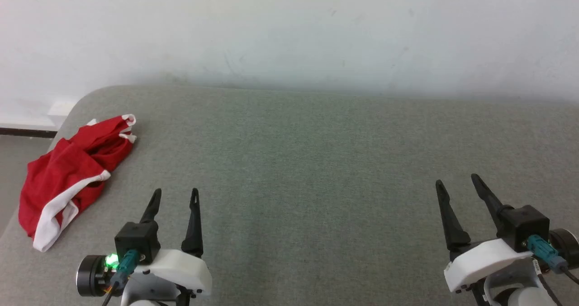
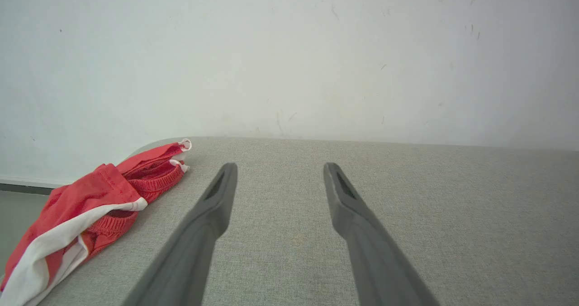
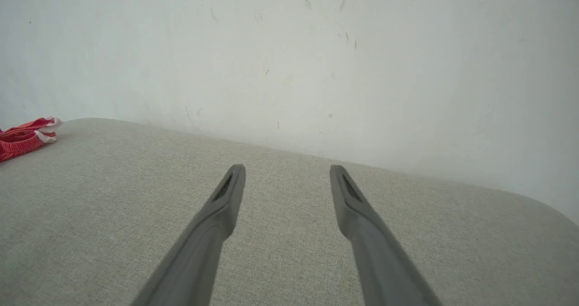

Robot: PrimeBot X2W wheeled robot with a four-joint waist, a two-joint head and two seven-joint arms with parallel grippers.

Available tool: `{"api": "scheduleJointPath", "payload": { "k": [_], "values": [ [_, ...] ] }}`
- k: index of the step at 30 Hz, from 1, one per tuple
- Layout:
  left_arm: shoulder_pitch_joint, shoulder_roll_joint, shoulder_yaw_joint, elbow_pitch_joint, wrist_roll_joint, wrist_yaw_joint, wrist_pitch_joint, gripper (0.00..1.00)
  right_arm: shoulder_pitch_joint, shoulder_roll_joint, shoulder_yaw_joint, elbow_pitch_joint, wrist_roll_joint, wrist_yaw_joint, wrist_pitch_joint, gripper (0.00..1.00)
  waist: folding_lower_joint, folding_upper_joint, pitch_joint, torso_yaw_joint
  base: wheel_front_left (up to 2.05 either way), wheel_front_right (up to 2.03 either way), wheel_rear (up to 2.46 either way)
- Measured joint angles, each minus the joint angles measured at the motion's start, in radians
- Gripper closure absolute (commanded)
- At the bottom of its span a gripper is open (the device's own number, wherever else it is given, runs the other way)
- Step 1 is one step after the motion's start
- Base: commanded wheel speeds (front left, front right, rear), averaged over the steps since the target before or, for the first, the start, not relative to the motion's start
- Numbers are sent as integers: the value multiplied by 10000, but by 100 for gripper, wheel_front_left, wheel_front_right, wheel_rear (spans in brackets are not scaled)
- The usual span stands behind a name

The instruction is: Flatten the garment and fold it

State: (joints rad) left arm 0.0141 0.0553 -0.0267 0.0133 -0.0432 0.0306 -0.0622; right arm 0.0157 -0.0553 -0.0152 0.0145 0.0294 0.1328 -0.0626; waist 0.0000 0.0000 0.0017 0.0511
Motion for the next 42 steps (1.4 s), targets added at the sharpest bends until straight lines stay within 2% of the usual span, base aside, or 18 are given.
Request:
{"api": "scheduleJointPath", "payload": {
  "k": [42],
  "values": [
    [466,-2,-90,27,-188,153,-880,0,58,4,205,284,685,0,-874,0,0,1,-369,3032,0,0,0]
  ]
}}
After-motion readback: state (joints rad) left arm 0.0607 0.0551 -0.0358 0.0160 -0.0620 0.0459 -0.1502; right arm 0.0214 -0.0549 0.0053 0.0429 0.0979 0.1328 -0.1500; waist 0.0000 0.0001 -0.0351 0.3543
